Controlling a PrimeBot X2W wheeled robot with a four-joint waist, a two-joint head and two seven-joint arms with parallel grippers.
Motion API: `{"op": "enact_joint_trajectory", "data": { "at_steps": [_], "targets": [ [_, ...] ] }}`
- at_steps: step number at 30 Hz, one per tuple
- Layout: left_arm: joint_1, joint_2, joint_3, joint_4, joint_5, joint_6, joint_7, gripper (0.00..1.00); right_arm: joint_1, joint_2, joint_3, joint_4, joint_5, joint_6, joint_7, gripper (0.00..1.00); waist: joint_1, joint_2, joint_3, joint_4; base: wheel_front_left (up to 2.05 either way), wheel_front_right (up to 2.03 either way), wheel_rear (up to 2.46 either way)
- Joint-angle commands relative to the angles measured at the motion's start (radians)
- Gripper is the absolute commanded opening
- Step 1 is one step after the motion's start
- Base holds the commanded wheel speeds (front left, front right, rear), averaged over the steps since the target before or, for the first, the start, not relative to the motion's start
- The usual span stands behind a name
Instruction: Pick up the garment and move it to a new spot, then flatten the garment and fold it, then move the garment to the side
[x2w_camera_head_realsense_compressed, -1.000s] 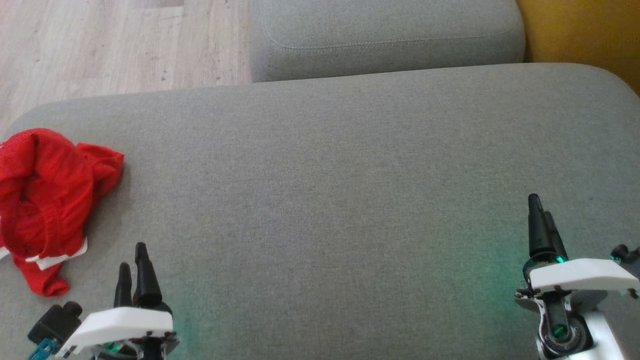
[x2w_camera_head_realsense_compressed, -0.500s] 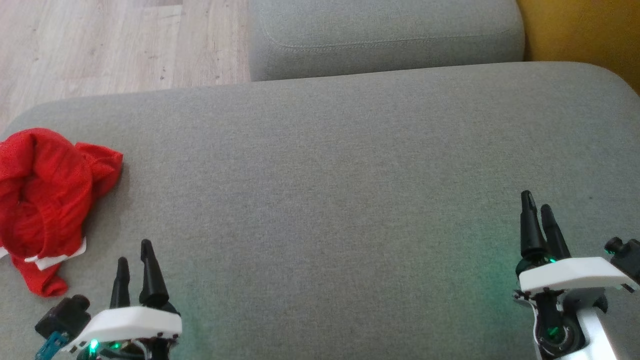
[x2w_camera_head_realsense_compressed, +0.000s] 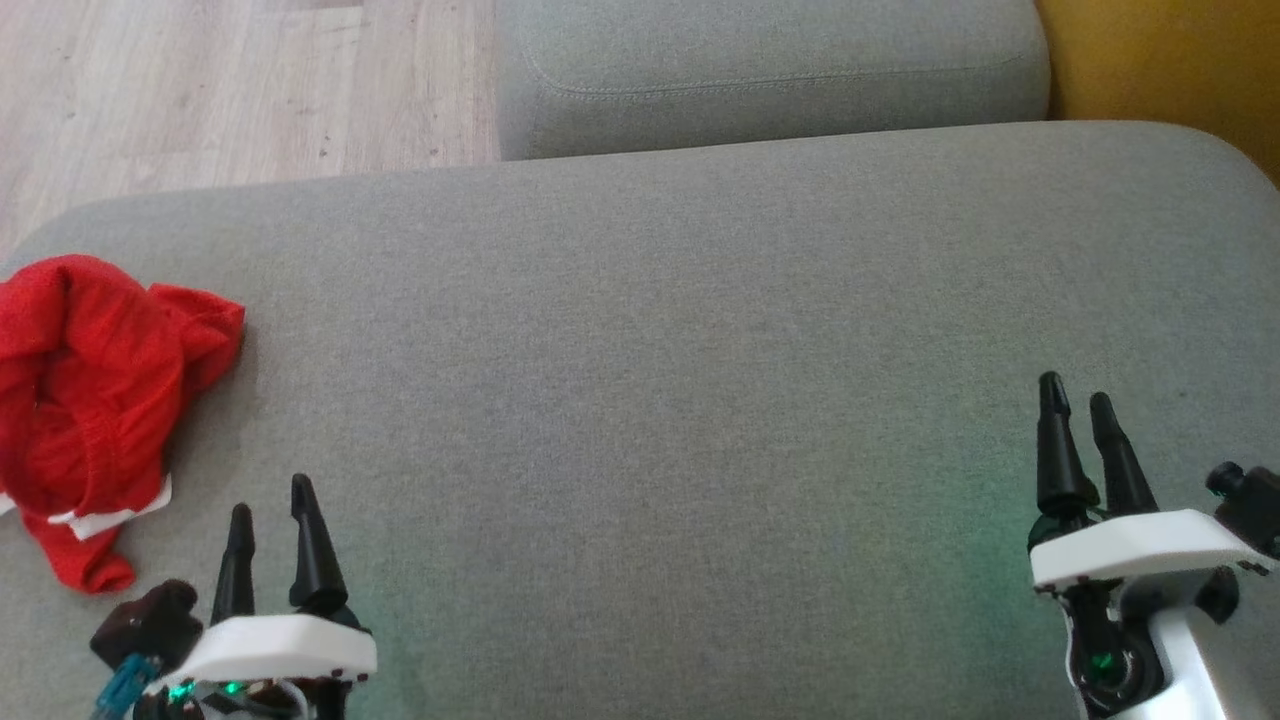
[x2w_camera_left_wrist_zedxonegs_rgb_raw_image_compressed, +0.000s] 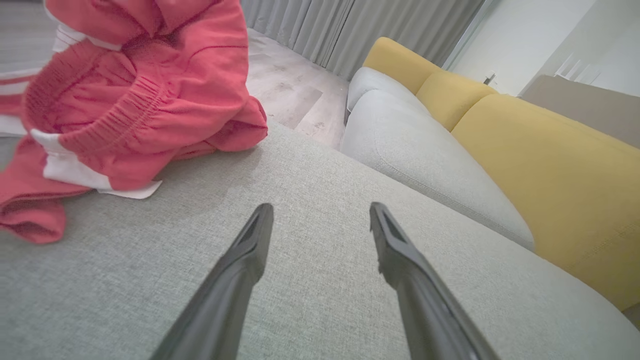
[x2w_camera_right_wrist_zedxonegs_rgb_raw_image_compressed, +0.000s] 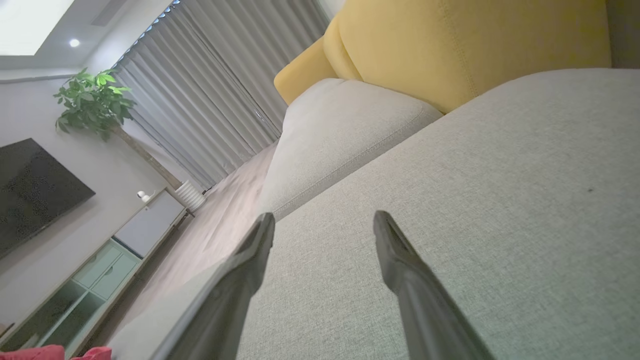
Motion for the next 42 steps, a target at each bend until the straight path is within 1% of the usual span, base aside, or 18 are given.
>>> {"op": "enact_joint_trajectory", "data": {
  "at_steps": [1, 16, 27, 38, 42],
  "targets": [
    [-0.033, 0.011, 0.015, -0.028, 0.036, 0.007, -0.014, 1.00, -0.059, -0.023, 0.025, -0.038, -0.034, 0.000, -0.016, 1.00, -0.0001, 0.0000, -0.001, 0.000, 0.00, 0.00, 0.00],
    [-0.029, 0.012, 0.009, -0.011, 0.219, 0.019, -0.058, 1.00, -0.064, -0.028, 0.078, 0.013, -0.215, 0.000, -0.061, 1.00, -0.0001, 0.0000, 0.001, 0.000, 0.00, 0.00, 0.00],
    [-0.026, 0.012, 0.002, 0.011, 0.354, 0.027, -0.091, 1.00, -0.075, -0.022, 0.081, 0.090, -0.360, 0.000, -0.093, 1.00, -0.0001, 0.0000, 0.000, -0.001, 0.00, 0.00, 0.00],
    [-0.034, 0.013, -0.001, 0.042, 0.478, 0.032, -0.124, 1.00, -0.086, -0.012, 0.088, 0.138, -0.497, -0.001, -0.125, 1.00, -0.0001, 0.0000, 0.004, -0.005, 0.00, 0.00, 0.00],
    [-0.033, 0.013, -0.003, 0.048, 0.484, 0.036, -0.127, 1.00, -0.087, -0.010, 0.079, 0.162, -0.509, -0.001, -0.129, 1.00, -0.0001, 0.0000, 0.005, -0.002, 0.00, 0.00, 0.00]
  ]
}}
